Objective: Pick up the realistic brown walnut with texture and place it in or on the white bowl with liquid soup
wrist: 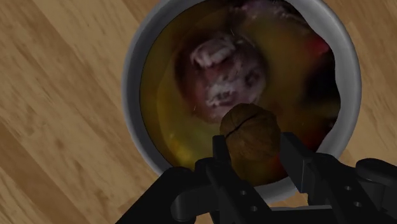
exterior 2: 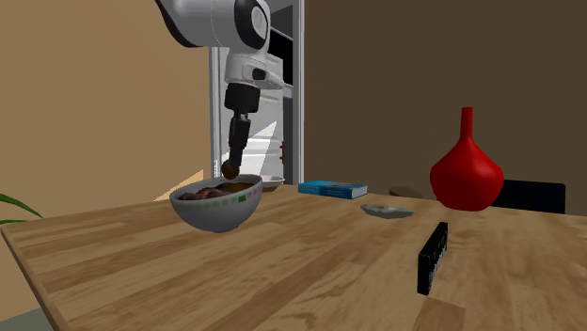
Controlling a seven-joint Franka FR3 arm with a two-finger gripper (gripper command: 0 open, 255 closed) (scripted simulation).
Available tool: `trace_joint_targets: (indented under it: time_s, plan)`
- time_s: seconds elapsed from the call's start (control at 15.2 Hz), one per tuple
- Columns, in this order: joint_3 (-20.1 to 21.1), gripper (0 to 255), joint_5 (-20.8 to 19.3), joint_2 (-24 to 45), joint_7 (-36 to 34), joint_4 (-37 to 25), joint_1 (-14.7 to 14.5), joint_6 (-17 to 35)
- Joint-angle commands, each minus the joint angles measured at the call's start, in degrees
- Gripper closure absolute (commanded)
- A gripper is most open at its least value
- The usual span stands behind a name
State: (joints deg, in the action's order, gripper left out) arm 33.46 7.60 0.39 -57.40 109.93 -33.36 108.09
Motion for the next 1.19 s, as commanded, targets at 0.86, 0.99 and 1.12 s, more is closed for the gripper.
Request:
trace_joint_targets:
  time_s: [0.86,0.99,1.12]
  plan:
    - [0.2,255,0.9,-2.1,-1.5,-8.5,-0.2,-10.2]
    - [1.2,255,2.6,-4.9,-3.3,-6.6,-1.2,-10.4]
    - [1.2,255,2.6,-5.0,-3.1,-5.0,-1.3,-8.9]
